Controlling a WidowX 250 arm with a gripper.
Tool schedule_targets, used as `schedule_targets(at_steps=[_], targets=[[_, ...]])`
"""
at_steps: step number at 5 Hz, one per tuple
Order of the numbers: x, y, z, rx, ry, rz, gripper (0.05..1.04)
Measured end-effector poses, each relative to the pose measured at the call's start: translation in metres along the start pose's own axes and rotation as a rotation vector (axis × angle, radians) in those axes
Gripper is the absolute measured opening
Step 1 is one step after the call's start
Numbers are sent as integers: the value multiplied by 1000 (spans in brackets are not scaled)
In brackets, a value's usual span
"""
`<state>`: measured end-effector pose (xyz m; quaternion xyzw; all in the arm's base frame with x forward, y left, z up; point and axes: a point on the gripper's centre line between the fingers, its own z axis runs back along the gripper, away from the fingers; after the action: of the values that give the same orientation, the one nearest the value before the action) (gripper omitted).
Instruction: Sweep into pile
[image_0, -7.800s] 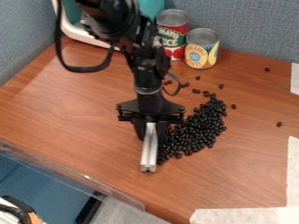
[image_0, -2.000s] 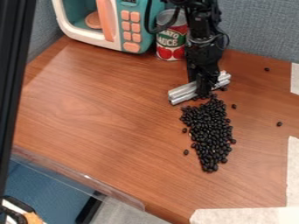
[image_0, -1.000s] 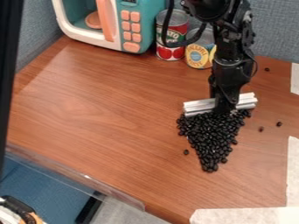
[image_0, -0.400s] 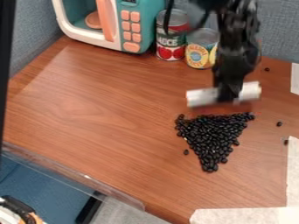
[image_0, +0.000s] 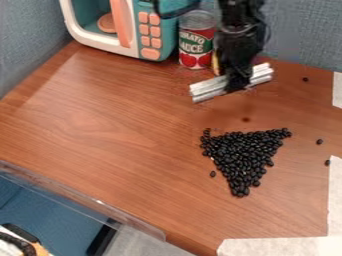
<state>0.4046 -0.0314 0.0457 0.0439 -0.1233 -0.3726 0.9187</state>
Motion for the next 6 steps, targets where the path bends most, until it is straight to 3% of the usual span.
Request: schedule_targets(at_steps=[1,2,3,4,6], targets=[[-50,-1,-16,-70,33,188,366],[-93,-7,-22,-95,25,417,366],[-102,-19,-24,-68,-54,561,366],[-94,-33,-24,-62,-113,631,366],[-33,-87,-25,-160,-118,585,366]])
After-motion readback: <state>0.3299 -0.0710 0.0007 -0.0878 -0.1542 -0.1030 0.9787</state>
